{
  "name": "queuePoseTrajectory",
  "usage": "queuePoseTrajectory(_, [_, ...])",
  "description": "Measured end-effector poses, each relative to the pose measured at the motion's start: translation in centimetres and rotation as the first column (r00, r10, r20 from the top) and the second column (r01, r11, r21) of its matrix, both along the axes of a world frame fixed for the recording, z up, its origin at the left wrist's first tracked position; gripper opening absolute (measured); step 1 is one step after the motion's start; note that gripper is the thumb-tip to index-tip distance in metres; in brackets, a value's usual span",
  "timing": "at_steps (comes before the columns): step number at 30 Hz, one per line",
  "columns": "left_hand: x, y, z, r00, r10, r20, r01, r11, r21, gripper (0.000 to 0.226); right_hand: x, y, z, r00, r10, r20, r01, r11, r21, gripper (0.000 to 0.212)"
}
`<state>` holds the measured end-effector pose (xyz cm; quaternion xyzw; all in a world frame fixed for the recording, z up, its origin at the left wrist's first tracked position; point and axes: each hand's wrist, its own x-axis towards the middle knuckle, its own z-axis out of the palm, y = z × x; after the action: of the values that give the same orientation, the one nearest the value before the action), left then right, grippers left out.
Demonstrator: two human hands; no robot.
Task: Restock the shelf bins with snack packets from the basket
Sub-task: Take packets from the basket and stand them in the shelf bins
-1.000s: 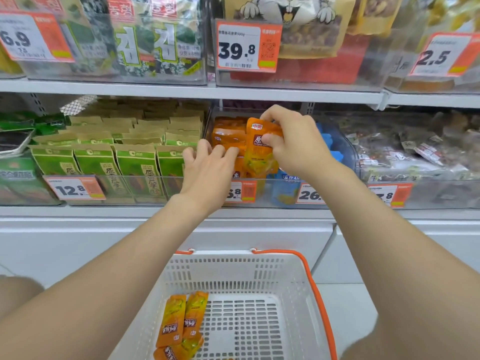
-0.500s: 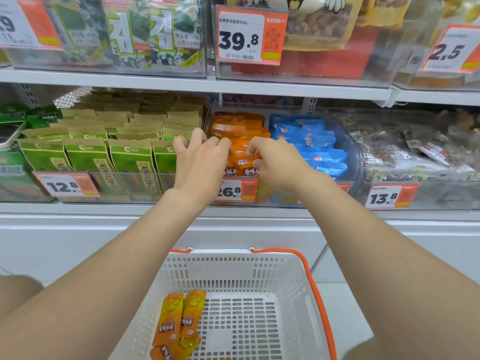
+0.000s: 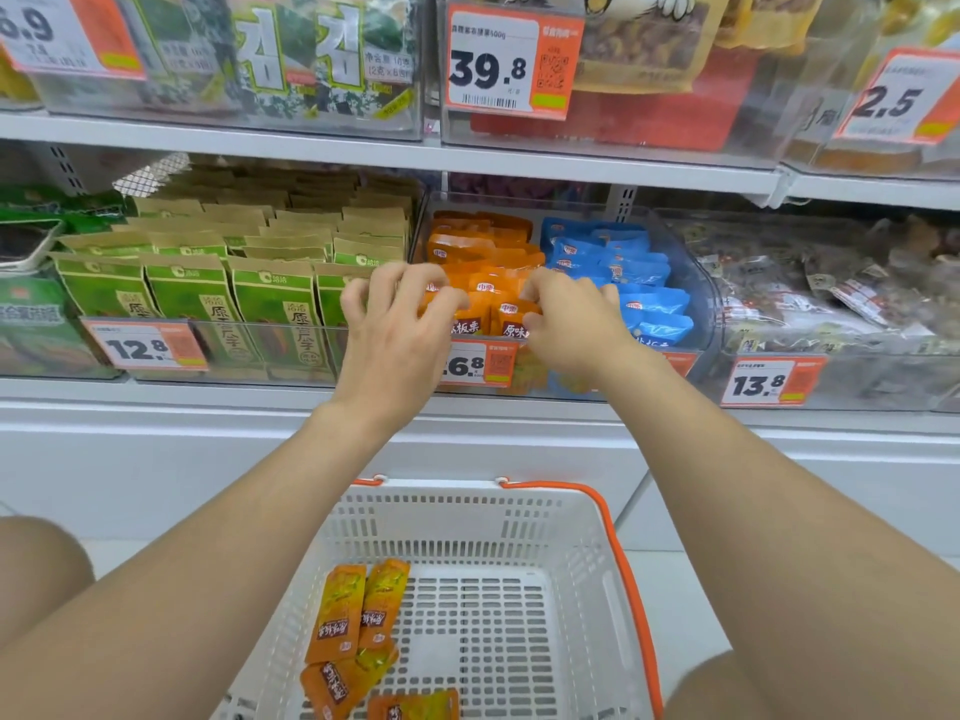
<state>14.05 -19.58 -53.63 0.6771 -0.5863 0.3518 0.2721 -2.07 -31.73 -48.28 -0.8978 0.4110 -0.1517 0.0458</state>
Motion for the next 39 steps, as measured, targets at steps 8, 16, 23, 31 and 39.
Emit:
queuePoseTrajectory(8, [0.1,3.8,-5.4,0.967,-0.244,-0.068,0.252,0.949,0.188,0.006,-0.4,6.2,-1.5,0.957,0.255,0.137,-0.209,0.936,-0.283,0.014])
queuePoseTrajectory(16, [1.2,8.9,-16.5,0.989,0.05,-0.136,0.099,0.458,0.883,0.022,0.9,12.7,-13.7,0.873,0.32,-0.367,-0.211,0.928,0.309,0.018])
queuePoseTrajectory(23, [-2.1,11.4,-25.8,0.983,-0.015,-0.183,0.178,-0.162,0.971,0.02,1.2,14.4,-19.8,0.645,0.456,-0.613,-0.273,0.887,0.372,0.016])
queuePoseTrajectory(31, [-7.5,12.7,-30.2,0.94,-0.134,-0.315,0.252,-0.352,0.901,0.098,0.8,14.0,-23.2,0.458,0.552,-0.697,-0.232,0.831,0.506,0.017])
queuePoseTrajectory(39, [-9.0,13.6,-31.8,0.925,-0.303,-0.229,0.106,-0.374,0.921,0.082,0.2,12.9,-23.1,0.483,0.551,-0.68,-0.194,0.825,0.53,0.017])
